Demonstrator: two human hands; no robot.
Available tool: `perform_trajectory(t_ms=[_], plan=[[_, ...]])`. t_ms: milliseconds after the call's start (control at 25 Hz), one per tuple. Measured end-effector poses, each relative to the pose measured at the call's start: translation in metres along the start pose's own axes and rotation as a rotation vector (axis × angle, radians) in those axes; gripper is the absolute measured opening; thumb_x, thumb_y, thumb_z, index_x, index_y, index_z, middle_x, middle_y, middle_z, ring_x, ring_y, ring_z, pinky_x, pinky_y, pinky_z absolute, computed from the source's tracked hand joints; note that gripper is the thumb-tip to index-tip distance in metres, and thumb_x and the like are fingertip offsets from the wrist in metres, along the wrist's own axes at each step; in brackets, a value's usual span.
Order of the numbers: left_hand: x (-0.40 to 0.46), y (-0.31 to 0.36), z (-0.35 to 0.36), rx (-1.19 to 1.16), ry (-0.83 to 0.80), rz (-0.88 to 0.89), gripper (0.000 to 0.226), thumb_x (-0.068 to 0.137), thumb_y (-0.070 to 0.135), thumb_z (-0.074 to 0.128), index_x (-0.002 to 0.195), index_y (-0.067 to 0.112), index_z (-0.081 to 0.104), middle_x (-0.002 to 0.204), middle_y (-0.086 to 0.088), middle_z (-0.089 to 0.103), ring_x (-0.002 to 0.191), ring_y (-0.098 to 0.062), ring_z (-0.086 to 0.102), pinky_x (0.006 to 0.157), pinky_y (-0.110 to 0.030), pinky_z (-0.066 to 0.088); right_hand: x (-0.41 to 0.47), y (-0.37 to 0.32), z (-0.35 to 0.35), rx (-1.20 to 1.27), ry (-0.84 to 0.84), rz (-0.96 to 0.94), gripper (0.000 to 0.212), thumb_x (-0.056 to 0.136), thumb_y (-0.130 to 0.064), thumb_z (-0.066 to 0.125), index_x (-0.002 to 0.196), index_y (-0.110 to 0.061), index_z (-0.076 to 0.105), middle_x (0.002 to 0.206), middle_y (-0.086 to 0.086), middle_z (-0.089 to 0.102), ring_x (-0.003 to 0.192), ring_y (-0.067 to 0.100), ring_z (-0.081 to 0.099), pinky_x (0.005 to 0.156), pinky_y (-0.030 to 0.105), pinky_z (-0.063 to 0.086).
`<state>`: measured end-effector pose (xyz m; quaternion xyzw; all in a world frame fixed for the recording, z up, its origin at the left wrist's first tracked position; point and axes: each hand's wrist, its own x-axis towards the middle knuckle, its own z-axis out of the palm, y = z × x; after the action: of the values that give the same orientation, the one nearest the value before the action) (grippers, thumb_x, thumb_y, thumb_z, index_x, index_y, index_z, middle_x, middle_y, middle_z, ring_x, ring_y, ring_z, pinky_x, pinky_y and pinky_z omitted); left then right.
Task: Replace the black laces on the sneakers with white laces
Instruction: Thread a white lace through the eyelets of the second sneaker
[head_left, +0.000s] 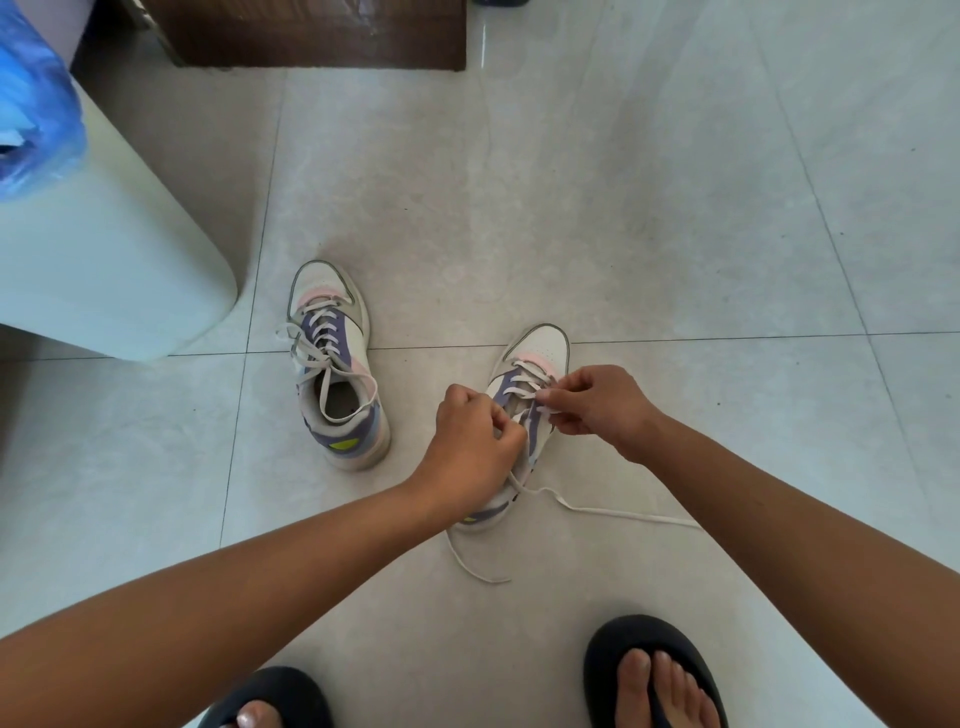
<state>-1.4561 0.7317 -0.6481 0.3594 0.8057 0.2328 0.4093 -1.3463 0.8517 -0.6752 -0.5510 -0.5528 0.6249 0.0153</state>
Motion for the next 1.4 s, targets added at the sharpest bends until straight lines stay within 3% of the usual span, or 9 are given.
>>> perform_trajectory(t_ms=[200,320,520,800,880,1000,1080,1160,1400], plan=[[0.000,-0.003,-0.002,0.073,0.056,-0.006,0.011,0.091,0.022,0.050,0.080,0.019,0.050,0.104,0.002,0.034,0.104,-0.013,0.040,0.085,-0.019,0.031,-0.003,0.007,-0.003,0.027,-0.029,0.097,0.017,0.093,-0.018,0.058,0.090,-0.007,0.070,0.096,0.007,0.062,0.074,0.013,0.048,0.060,0.020,0.039],[0.000,-0.008,-0.004,0.116,0.031,-0.030,0.010,0.092,0.025,0.049,0.087,0.017,0.053,0.101,0.001,0.038,0.098,-0.015,0.044,0.084,-0.024,0.038,-0.001,0.008,-0.001,0.333,-0.097,0.162,0.019,0.094,-0.004,0.052,0.086,-0.007,0.069,0.079,0.003,0.064,0.063,0.010,0.040,0.056,0.019,0.035],[0.000,-0.014,-0.008,0.114,-0.016,-0.005,0.011,0.094,0.022,0.047,0.092,0.014,0.054,0.095,-0.003,0.053,0.082,-0.018,0.051,0.069,-0.026,0.039,0.000,0.015,0.001,0.696,-0.127,0.210,0.018,0.092,0.000,0.051,0.101,-0.010,0.063,0.072,-0.002,0.070,0.063,0.007,0.060,0.062,0.019,0.043],[0.002,-0.019,-0.011,0.018,-0.066,-0.021,0.012,0.096,0.024,0.047,0.095,0.015,0.054,0.074,0.002,0.059,0.068,-0.014,0.053,0.062,-0.027,0.043,-0.009,0.027,0.001,0.672,-0.059,0.150,0.036,0.089,0.013,0.045,0.092,-0.019,0.060,0.077,-0.004,0.069,0.080,0.012,0.059,0.067,0.027,0.039],[0.004,-0.020,-0.010,0.106,-0.072,0.001,0.016,0.097,0.030,0.047,0.097,0.016,0.055,0.072,0.004,0.055,0.066,-0.011,0.050,0.059,-0.024,0.038,-0.008,0.024,0.004,0.574,0.034,0.166,0.033,0.089,0.014,0.044,0.096,-0.015,0.060,0.082,0.002,0.063,0.078,0.015,0.058,0.066,0.027,0.042],[0.006,-0.022,-0.011,0.158,-0.077,0.022,0.020,0.096,0.033,0.049,0.093,0.015,0.058,0.071,0.007,0.054,0.063,-0.006,0.049,0.055,-0.020,0.036,-0.028,0.025,0.018,0.010,0.235,0.058,0.019,0.093,-0.005,0.046,0.110,-0.010,0.051,0.078,0.001,0.056,0.072,0.018,0.056,0.066,0.031,0.045],[0.008,-0.023,-0.011,0.141,-0.074,-0.005,0.018,0.095,0.032,0.053,0.090,0.014,0.057,0.069,0.008,0.054,0.060,-0.003,0.049,0.053,-0.017,0.034,-0.053,0.026,0.034,-0.206,0.114,-0.091,0.019,0.092,-0.020,0.053,0.108,-0.015,0.042,0.070,-0.003,0.051,0.061,0.013,0.050,0.058,0.026,0.041],[0.010,-0.021,-0.012,0.144,-0.078,-0.025,0.017,0.093,0.031,0.055,0.087,0.015,0.057,0.067,0.008,0.055,0.059,-0.002,0.049,0.052,-0.016,0.034,-0.064,0.028,0.046,-0.319,0.019,-0.170,0.025,0.090,-0.024,0.056,0.103,-0.017,0.035,0.066,-0.007,0.047,0.055,0.008,0.044,0.052,0.022,0.035],[0.013,-0.012,-0.016,0.331,-0.193,-0.019,0.030,0.096,0.031,0.051,0.089,0.009,0.070,0.076,-0.006,0.071,0.062,-0.013,0.057,0.065,-0.023,0.041,-0.047,0.026,0.045,-0.422,0.152,-0.251,0.026,0.093,-0.033,0.054,0.099,-0.019,0.033,0.061,-0.007,0.047,0.053,0.008,0.044,0.052,0.026,0.035]])
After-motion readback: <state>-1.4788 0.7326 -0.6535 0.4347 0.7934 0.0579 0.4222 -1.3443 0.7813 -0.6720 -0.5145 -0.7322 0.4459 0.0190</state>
